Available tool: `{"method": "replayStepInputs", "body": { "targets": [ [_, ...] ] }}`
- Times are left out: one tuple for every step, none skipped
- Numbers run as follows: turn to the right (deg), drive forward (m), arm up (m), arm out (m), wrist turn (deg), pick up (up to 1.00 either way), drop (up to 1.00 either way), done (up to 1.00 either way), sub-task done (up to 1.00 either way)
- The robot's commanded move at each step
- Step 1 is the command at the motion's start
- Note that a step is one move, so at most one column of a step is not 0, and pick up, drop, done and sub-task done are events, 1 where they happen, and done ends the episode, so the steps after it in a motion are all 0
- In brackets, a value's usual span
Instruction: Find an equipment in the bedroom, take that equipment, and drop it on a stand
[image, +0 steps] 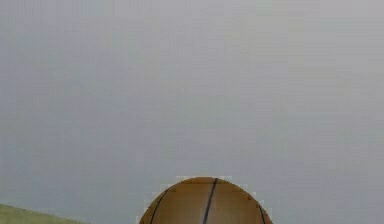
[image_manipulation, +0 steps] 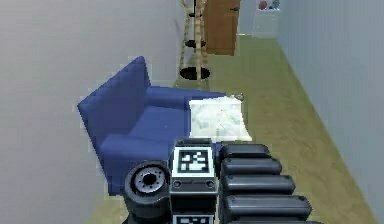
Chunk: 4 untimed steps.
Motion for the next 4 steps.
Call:
{"method": "replayStepInputs", "body": {
  "targets": [
    [-45.0, 0.0, 0.0, 0.0, 0.0, 0.0, 0.0, 0.0, 0.0],
    [-36.0, 0.0, 0.0, 0.0, 0.0, 0.0, 0.0, 0.0, 0.0],
    [0.0, 0.4, 0.0, 0.0, 0.0, 0.0, 0.0, 0.0, 0.0],
    [45.0, 0.0, 0.0, 0.0, 0.0, 0.0, 0.0, 0.0, 0.0]
  ]
}}
